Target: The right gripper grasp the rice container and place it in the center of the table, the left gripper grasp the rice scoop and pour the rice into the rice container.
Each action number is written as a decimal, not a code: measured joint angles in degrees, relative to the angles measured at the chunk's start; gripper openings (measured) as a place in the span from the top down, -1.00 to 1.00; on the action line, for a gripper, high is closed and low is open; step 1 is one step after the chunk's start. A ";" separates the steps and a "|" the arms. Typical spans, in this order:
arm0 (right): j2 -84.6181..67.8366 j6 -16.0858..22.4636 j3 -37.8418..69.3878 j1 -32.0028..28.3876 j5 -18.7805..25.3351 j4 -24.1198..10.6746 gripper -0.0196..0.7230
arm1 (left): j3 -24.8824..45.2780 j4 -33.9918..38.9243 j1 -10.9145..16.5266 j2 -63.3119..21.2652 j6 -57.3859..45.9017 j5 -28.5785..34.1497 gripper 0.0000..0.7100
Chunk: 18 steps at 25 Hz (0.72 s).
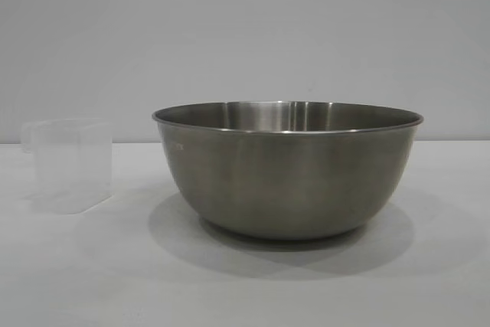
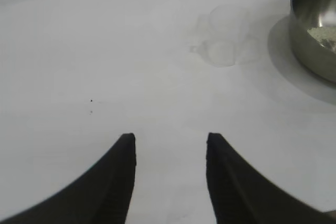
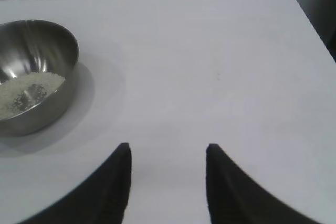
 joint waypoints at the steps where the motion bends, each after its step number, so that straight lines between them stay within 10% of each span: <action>1: 0.00 0.00 0.00 0.00 0.00 0.00 0.08 | 0.00 0.00 0.00 0.00 0.00 0.00 0.22; 18: 0.00 0.00 0.00 0.00 0.00 0.00 0.08 | 0.00 0.00 2.46 0.00 0.00 0.00 0.22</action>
